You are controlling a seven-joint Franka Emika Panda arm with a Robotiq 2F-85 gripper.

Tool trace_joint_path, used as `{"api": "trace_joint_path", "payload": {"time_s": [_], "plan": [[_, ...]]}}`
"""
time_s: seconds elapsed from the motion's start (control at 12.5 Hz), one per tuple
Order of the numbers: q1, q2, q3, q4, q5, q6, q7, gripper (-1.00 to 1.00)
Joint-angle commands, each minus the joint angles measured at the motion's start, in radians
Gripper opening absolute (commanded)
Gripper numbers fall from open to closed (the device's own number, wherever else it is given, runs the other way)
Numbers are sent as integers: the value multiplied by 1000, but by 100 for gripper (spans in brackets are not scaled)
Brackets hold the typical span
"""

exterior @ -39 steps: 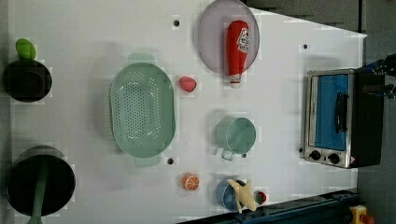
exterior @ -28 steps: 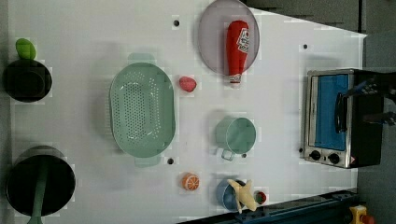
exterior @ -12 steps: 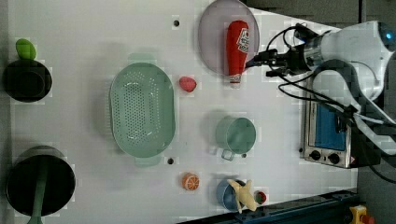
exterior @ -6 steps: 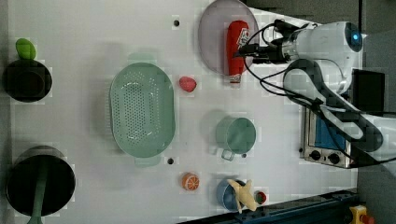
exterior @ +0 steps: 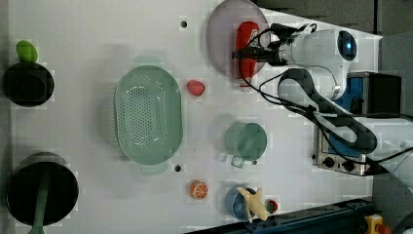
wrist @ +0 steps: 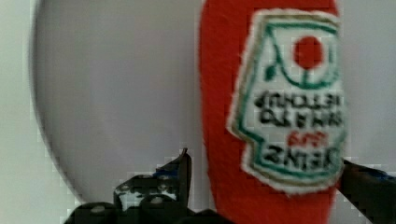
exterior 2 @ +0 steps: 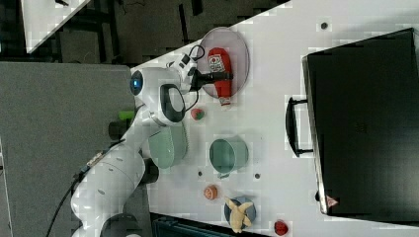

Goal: Pick ketchup from plate and place it on table.

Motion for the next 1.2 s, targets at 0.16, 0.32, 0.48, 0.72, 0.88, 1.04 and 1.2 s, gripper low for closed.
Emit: {"api": "trace_joint_path", "payload": {"time_s": [0.16, 0.32, 0.48, 0.72, 0.88, 1.04, 1.2], "plan": [[10, 12, -2, 50, 1, 12, -35, 68], [10, 10, -4, 56, 1, 11, -35, 21], [10, 8, -3, 65, 1, 11, -35, 21], [8, -30, -1, 100, 3, 0, -31, 21], [3, -81, -1, 136, 9, -69, -5, 21], [-8, -141, 0, 168, 27, -190, 1, 21], [-32, -206, -1, 172, 115, -312, 1, 21]]}}
